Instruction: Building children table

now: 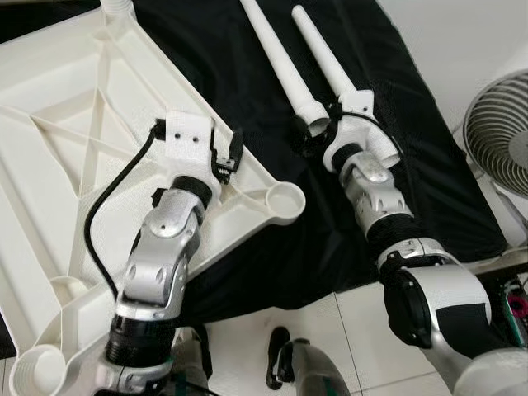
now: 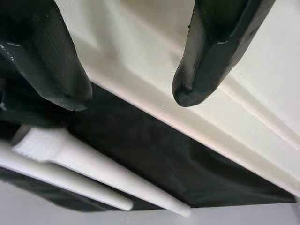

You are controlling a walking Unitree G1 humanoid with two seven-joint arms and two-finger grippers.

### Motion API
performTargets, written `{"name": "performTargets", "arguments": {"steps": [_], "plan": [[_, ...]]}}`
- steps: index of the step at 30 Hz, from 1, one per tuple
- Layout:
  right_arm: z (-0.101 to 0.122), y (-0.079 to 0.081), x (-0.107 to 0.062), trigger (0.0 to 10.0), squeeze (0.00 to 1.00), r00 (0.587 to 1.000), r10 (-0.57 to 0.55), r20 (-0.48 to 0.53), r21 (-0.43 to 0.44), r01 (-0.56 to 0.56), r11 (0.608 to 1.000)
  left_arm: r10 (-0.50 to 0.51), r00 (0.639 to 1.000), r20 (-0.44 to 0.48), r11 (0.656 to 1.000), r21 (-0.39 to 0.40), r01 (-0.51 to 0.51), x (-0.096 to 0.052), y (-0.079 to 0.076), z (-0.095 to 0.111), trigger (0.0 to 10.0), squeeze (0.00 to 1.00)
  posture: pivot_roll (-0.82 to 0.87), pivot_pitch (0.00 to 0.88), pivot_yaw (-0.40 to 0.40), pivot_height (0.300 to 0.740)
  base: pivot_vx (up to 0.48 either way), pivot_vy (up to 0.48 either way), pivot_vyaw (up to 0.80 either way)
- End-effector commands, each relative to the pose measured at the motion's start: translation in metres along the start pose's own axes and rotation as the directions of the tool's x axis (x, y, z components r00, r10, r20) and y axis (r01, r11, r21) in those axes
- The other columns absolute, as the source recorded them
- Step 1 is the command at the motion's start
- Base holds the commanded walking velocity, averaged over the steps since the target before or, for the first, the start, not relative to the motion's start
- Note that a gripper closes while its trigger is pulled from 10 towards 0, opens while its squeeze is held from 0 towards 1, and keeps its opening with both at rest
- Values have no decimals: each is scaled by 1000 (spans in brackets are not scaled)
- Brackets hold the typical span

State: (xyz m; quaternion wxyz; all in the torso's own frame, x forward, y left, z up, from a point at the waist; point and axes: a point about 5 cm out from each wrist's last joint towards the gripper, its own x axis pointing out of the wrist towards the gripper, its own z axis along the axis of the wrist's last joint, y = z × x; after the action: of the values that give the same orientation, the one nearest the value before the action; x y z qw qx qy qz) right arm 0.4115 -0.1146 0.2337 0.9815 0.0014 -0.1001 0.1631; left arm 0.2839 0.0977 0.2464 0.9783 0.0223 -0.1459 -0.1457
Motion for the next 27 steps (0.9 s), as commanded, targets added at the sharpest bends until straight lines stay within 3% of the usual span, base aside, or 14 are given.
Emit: {"name": "performTargets", "arguments": {"steps": [1,23,24,27], "plan": [[-9,3,-1,10000,0,999,10,-43,8,-9,1000,-201,980,-2,980,-4,201,-9,-16,3,10000,0,223,374,-66,740,0,0,0],[4,9,8,10000,0,998,60,4,-51,-59,997,-327,944,-45,945,-19,326,-35,-39,11,10000,0,234,383,-78,740,0,0,0],[7,10,8,4784,0,998,65,16,-48,-64,997,-331,942,-52,943,-23,331,-37,-40,11,10000,0,234,383,-78,740,0,0,0],[8,10,9,4784,0,997,69,25,-46,-68,997,-333,941,-56,943,-25,332,-38,-40,11,10000,0,234,383,-78,740,0,0,0]]}}
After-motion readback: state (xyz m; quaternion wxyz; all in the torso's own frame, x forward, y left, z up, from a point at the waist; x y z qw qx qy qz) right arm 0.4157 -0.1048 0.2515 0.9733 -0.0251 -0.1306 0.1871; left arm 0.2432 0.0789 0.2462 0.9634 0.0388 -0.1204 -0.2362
